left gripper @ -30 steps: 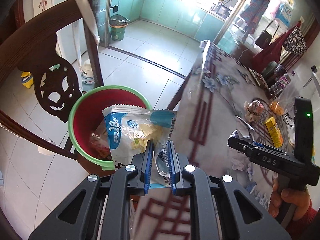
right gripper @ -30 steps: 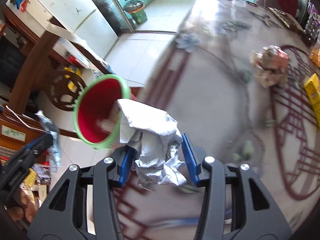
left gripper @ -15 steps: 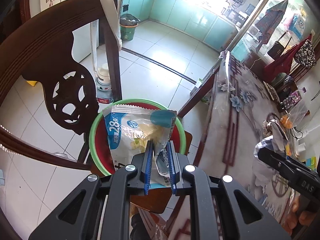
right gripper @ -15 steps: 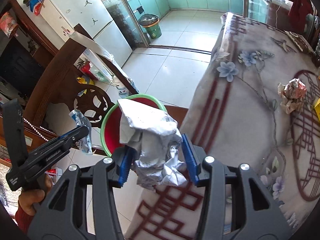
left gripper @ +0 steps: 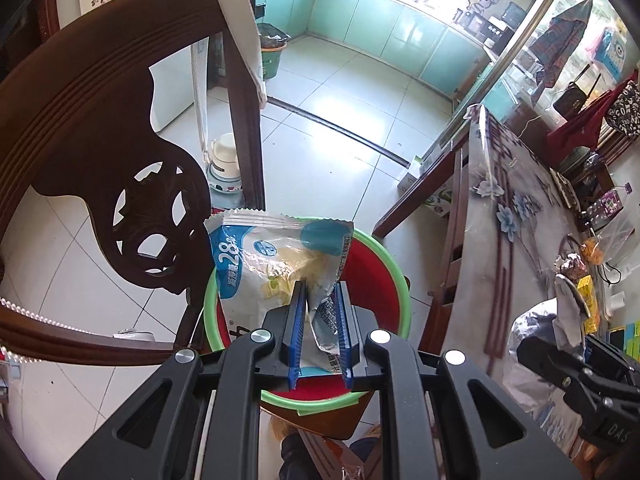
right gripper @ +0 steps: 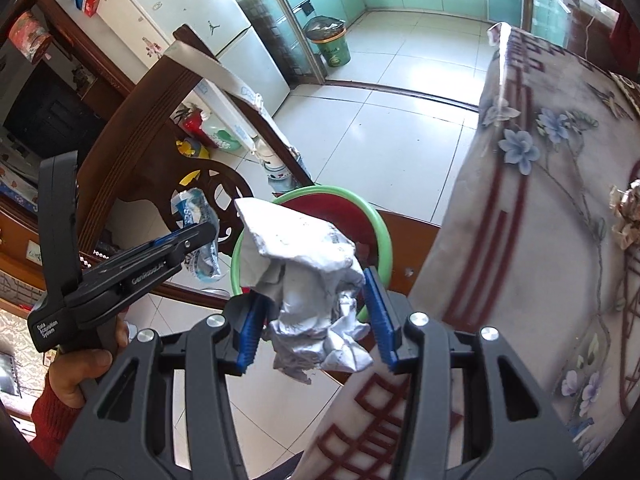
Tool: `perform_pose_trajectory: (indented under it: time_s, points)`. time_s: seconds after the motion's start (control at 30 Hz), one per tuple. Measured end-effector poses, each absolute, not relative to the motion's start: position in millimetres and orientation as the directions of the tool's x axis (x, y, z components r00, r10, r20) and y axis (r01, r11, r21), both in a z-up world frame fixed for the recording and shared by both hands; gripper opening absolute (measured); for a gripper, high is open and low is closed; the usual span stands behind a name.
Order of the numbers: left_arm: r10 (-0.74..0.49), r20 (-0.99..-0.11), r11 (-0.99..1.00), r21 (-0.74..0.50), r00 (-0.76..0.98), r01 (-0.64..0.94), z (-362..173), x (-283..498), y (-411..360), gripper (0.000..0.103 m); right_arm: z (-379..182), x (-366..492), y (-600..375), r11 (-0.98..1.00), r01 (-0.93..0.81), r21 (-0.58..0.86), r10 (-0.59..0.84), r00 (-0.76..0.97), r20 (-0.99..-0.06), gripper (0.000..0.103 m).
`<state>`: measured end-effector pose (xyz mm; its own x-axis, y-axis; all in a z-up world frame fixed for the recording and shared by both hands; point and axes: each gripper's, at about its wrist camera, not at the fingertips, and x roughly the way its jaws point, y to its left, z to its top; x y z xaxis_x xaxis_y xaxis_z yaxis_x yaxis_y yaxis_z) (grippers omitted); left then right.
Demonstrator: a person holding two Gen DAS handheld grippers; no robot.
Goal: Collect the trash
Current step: 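Open left tool dropping wrapper while right tool releases foil into bucket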
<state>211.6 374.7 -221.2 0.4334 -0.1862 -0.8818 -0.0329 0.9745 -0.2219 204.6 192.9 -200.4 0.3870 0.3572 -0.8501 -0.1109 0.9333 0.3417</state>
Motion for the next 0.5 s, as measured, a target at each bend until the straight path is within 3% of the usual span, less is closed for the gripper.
perform_pose_trajectory:
  time_s: [0.3,0.47,0.5]
  points:
    - [-0.160,-0.891,0.979,-0.199,0.424,-0.048,-231,228,384,0.015,-216,227,217,0.927,-0.147,0.345,0.375,0.338,-0.863,0.046]
    - [-0.141,-0.885,0.981,-0.186,0.443,-0.060,-226,232,388,0.057,-208,232,220,0.926,-0.161,0.343,0.379,0.367,-0.850,0.057]
    - [-0.136,-0.883,0.981,-0.184,0.449,-0.064,-224,232,389,0.058,-206,234,221,0.927,-0.161,0.340,0.376,0.372,-0.849,0.060]
